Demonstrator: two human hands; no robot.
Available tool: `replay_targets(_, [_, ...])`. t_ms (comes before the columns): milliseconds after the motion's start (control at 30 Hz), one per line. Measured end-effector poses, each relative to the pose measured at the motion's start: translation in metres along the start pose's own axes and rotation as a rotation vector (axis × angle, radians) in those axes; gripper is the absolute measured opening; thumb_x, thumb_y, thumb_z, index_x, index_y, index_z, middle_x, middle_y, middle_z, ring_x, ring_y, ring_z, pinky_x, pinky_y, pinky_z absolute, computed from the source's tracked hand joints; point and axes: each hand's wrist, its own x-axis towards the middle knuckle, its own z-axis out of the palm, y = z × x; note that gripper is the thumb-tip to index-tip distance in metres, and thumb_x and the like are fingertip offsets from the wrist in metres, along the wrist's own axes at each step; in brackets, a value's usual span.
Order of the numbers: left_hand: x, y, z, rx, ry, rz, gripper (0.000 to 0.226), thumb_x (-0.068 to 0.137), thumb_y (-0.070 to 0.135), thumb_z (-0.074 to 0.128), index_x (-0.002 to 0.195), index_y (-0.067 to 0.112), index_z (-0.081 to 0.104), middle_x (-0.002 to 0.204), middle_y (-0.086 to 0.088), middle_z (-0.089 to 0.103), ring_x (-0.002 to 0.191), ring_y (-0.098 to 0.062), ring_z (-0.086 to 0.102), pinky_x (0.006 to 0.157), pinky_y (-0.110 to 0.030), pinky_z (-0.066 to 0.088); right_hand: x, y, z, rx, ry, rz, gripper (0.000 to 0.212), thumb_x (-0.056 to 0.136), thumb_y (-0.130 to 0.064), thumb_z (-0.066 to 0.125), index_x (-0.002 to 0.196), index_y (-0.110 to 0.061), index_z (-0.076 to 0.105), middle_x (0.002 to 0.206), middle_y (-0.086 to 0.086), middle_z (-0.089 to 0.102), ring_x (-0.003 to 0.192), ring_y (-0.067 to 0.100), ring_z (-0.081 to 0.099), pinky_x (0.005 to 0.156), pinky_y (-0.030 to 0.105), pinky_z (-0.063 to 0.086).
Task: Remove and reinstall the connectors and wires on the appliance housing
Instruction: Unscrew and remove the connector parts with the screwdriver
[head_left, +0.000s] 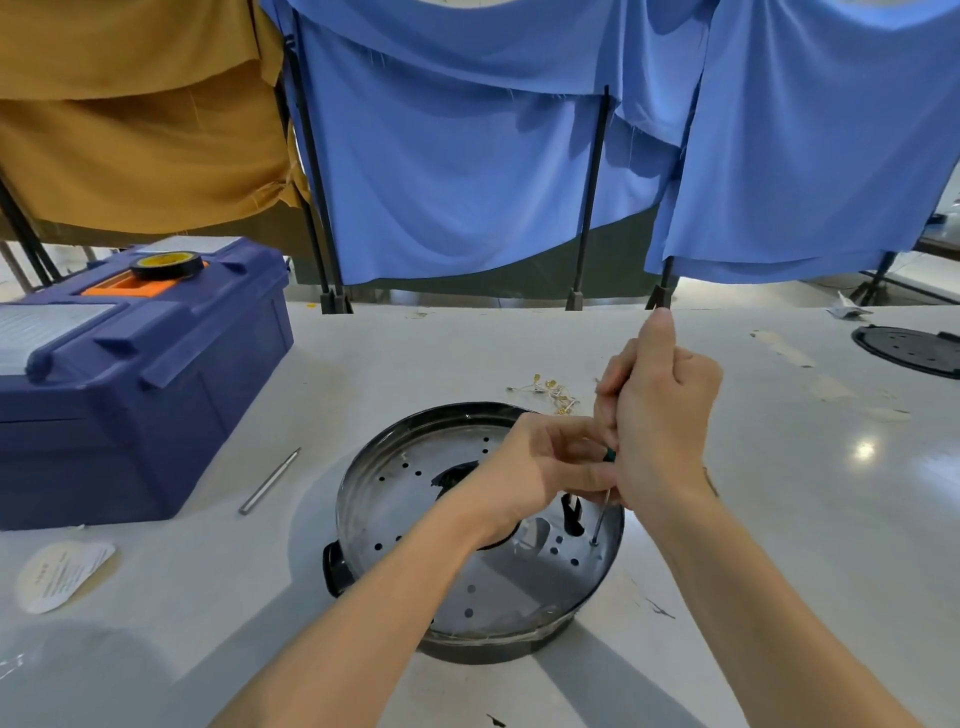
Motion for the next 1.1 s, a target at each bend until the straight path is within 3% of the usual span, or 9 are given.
replay_targets(133, [-0.003, 0.000, -0.006, -0.014, 0.000, 0.003, 0.017, 0.089, 0.002, 0.060, 0.082, 0.012, 0.071, 0.081, -0.011, 0.073, 0.083, -0.031, 0.071, 0.082, -0.038, 0.057, 0.017, -0.012, -0.010, 0.026, -0.515, 0.326, 0.064, 0.093, -0.051, 0.049, 0.046, -0.008, 0.056, 0.039, 0.012, 0.045, 0.031, 0.023, 0.040, 0.039, 0.023, 0.039])
replay_targets(233, [-0.006, -0.001, -0.006, -0.028, -0.055, 0.017, 0.021, 0.093, 0.005, 0.056, 0.091, 0.015, 0.074, 0.084, -0.009, 0.073, 0.087, -0.029, 0.070, 0.084, -0.036, 0.055, 0.024, -0.013, -0.018, 0.138, -0.756, 0.386, 0.063, 0.090, -0.048, 0.053, 0.043, -0.006, 0.051, 0.033, 0.009, 0.038, 0.023, 0.019, 0.031, 0.034, 0.017, 0.032])
replay_targets(400, [-0.005, 0.000, -0.007, -0.075, -0.037, -0.026, 0.023, 0.088, 0.004, 0.063, 0.098, 0.019, 0.076, 0.089, -0.007, 0.076, 0.087, -0.023, 0.073, 0.079, -0.028, 0.056, 0.009, -0.005, -0.013, 0.142, -0.421, 0.185, 0.069, 0.103, -0.032, 0.040, 0.037, -0.014, 0.045, 0.031, 0.002, 0.029, 0.025, 0.013, 0.018, 0.035, 0.013, 0.016])
replay_targets(567, [-0.003, -0.002, -0.003, -0.025, -0.011, -0.004, 0.016, 0.085, 0.000, 0.066, 0.091, 0.012, 0.076, 0.084, -0.003, 0.075, 0.079, -0.018, 0.072, 0.074, -0.025, 0.056, -0.007, 0.005, 0.002, -0.029, -0.043, -0.040, 0.072, 0.104, -0.035, 0.034, 0.036, -0.017, 0.049, 0.032, 0.000, 0.037, 0.026, 0.013, 0.031, 0.034, 0.016, 0.025])
replay_targets(700, [-0.005, 0.002, -0.006, -0.001, 0.025, -0.040, 0.021, 0.092, 0.006, 0.061, 0.081, 0.015, 0.076, 0.081, -0.008, 0.074, 0.084, -0.024, 0.072, 0.080, -0.032, 0.057, 0.016, -0.010, -0.008, 0.058, -0.469, 0.345, 0.063, 0.094, -0.048, 0.049, 0.047, -0.007, 0.054, 0.040, 0.012, 0.044, 0.031, 0.023, 0.038, 0.040, 0.024, 0.037])
replay_targets(833, [-0.006, -0.001, -0.005, -0.026, -0.048, -0.020, 0.019, 0.094, 0.007, 0.057, 0.098, 0.015, 0.074, 0.085, -0.009, 0.074, 0.089, -0.028, 0.071, 0.086, -0.039, 0.055, 0.022, -0.014, -0.015, 0.148, -0.685, 0.344, 0.062, 0.097, -0.034, 0.049, 0.041, -0.007, 0.046, 0.031, 0.006, 0.033, 0.022, 0.015, 0.024, 0.032, 0.015, 0.025])
replay_targets(933, [-0.005, -0.003, -0.004, -0.018, 0.001, -0.005, 0.019, 0.087, 0.001, 0.066, 0.101, 0.011, 0.072, 0.087, -0.012, 0.074, 0.085, -0.027, 0.072, 0.079, -0.031, 0.056, 0.009, -0.006, -0.010, 0.112, -0.388, 0.159, 0.066, 0.103, -0.027, 0.040, 0.039, -0.011, 0.043, 0.031, 0.003, 0.029, 0.025, 0.013, 0.019, 0.035, 0.015, 0.015])
replay_targets(1033, [0.000, -0.003, 0.000, 0.022, 0.018, -0.002, 0.019, 0.085, 0.001, 0.068, 0.097, 0.014, 0.075, 0.082, -0.006, 0.074, 0.077, -0.022, 0.071, 0.073, -0.027, 0.056, -0.003, 0.001, 0.000, -0.092, 0.008, -0.061, 0.072, 0.103, -0.027, 0.035, 0.034, -0.017, 0.048, 0.030, -0.002, 0.036, 0.026, 0.013, 0.031, 0.034, 0.018, 0.026])
replay_targets(1100, [0.000, -0.003, 0.002, 0.028, 0.015, -0.009, 0.019, 0.087, 0.002, 0.065, 0.092, 0.015, 0.076, 0.081, -0.004, 0.075, 0.078, -0.020, 0.072, 0.074, -0.027, 0.057, -0.005, 0.001, 0.003, -0.125, 0.070, -0.042, 0.069, 0.100, -0.029, 0.037, 0.034, -0.017, 0.051, 0.030, -0.001, 0.039, 0.027, 0.014, 0.035, 0.035, 0.020, 0.030])
